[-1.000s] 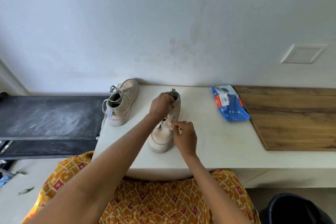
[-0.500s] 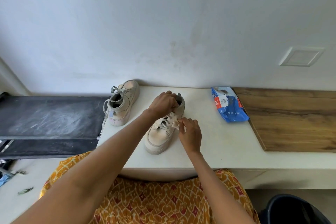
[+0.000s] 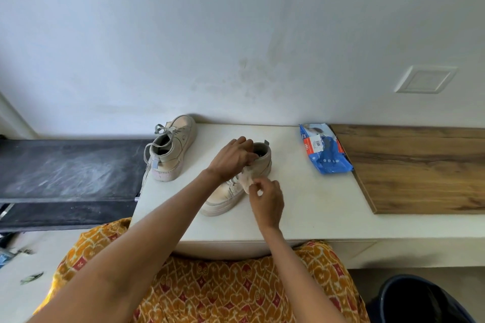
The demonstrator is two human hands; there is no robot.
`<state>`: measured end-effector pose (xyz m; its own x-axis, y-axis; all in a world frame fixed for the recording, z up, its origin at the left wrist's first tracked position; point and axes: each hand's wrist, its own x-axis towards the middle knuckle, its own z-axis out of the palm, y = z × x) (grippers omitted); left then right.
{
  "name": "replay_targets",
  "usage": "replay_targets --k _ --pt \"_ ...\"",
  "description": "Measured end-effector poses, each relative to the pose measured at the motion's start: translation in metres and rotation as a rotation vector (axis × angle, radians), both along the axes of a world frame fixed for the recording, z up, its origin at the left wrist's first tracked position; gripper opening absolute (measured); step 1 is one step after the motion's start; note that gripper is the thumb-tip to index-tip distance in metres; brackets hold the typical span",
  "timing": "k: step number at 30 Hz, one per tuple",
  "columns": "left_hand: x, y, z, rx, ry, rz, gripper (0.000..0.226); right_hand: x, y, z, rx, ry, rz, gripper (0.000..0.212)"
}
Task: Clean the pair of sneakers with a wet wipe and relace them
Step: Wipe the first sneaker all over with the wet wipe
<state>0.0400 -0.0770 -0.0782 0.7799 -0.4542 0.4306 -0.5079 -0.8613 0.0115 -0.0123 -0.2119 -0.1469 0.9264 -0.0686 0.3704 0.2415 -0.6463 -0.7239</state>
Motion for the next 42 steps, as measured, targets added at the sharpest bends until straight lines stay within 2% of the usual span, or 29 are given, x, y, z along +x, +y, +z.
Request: replay_targets --k 4,7,9,11,14,16,19,26,31,33,35,37,40,42 --pt "-0.011 -0.003 -0.010 -0.306 0.048 0.212 0.030 0.037 -0.010 0.023 0.157 0.092 -0.228 0.014" --pt "-0.017 -0.003 -0.016 -0.580 0.204 0.429 0.040 0.034 -0.002 0.025 0.047 0.084 -0.144 0.017" --pt "-0.018 -0.004 -0.016 -0.709 0.283 0.475 0.028 0.017 0.003 0.013 -0.056 -0.002 -0.039 0.012" --pt "-0.020 -0.002 -0.012 -0.672 0.305 0.460 0.018 0.007 -0.001 0.003 -0.107 -0.009 -0.010 0.014" --pt "-0.023 0.003 -0.008 -0.578 0.274 0.411 0.016 0.016 -0.013 0.007 -0.069 0.050 -0.102 0.014" --pt "-0.024 0.002 -0.007 -0.533 0.264 0.410 0.017 0.023 -0.013 0.018 -0.011 -0.027 -0.120 0.015" --pt "-0.024 -0.002 -0.009 -0.505 0.254 0.441 0.020 0.023 0.001 0.025 -0.104 -0.171 -0.018 0.019" --pt "-0.023 0.002 -0.007 -0.428 0.251 0.404 0.021 0.027 -0.001 0.003 -0.178 -0.164 -0.017 0.025" --pt "-0.024 -0.001 -0.010 -0.427 0.232 0.411 0.019 0.037 -0.003 0.014 -0.208 -0.274 0.044 0.019" --pt "-0.026 -0.004 -0.010 -0.412 0.214 0.402 0.019 0.037 -0.003 0.008 -0.192 -0.182 0.015 0.018" --pt "-0.028 -0.008 -0.008 -0.358 0.203 0.402 0.029 0.039 -0.006 -0.001 -0.117 0.054 -0.049 0.018" --pt "-0.029 -0.014 -0.008 -0.311 0.199 0.429 0.028 0.043 -0.009 -0.005 -0.035 0.252 -0.077 0.020" --pt "-0.029 -0.020 -0.009 -0.319 0.229 0.482 0.023 0.057 -0.009 0.004 0.310 0.294 -0.172 0.024" --pt "-0.028 -0.023 -0.011 -0.307 0.239 0.495 0.019 0.069 -0.009 0.013 0.442 0.325 -0.242 0.024"
